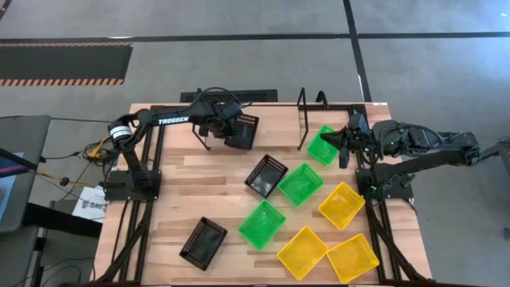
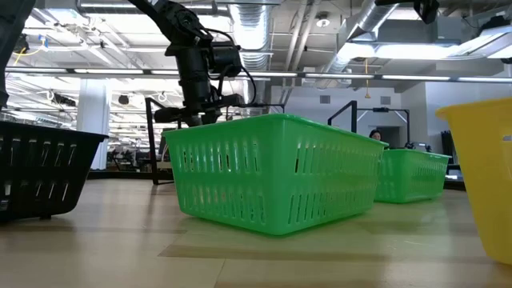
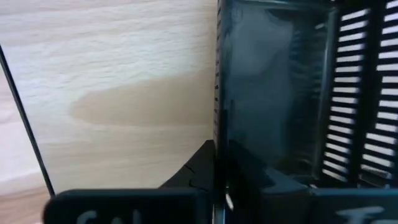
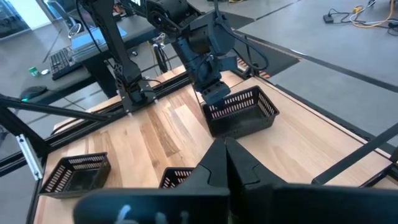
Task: Stack baskets on shelf by color
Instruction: Put the top left black bin on the shelf, then stack the top black bin on top of the black bin on the shelf
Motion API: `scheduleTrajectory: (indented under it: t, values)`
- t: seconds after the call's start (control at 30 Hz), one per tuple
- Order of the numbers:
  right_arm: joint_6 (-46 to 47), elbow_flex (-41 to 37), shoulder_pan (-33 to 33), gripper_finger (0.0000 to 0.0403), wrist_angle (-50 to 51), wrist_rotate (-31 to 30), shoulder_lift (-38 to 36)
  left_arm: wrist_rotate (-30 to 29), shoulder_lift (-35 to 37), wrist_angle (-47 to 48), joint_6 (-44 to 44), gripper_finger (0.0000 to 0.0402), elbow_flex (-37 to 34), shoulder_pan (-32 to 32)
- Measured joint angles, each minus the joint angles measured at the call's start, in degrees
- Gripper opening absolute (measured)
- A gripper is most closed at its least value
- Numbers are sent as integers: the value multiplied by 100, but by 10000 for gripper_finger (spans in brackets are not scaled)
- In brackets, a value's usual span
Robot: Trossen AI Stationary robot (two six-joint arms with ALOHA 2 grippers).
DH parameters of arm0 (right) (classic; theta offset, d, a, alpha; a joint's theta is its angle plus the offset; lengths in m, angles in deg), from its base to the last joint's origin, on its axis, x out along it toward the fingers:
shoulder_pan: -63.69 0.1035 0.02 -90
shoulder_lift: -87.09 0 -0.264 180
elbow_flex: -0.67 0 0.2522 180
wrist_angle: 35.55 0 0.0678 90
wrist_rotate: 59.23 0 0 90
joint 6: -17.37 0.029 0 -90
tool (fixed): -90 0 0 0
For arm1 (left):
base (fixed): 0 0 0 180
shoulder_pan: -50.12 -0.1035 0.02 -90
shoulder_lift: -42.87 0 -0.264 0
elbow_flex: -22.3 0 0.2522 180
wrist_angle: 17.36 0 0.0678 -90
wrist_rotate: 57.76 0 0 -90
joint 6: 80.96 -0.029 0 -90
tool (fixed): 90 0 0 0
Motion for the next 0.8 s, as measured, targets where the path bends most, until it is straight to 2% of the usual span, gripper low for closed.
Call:
scheduleTrajectory:
  t: [0.17,0.4,0.57,0.8]
  values:
    - [2,0,1,1,0,53,0,24,0,-2,-53,73,0,-15]
    - [2,0,0,0,2,201,0,633,19,18,-275,124,186,-189]
    - [85,0,2,0,1,271,1,227,109,579,-630,132,839,-254]
    - [88,-1,-11,0,2,221,-9,-619,105,2416,-1091,133,2294,-217]
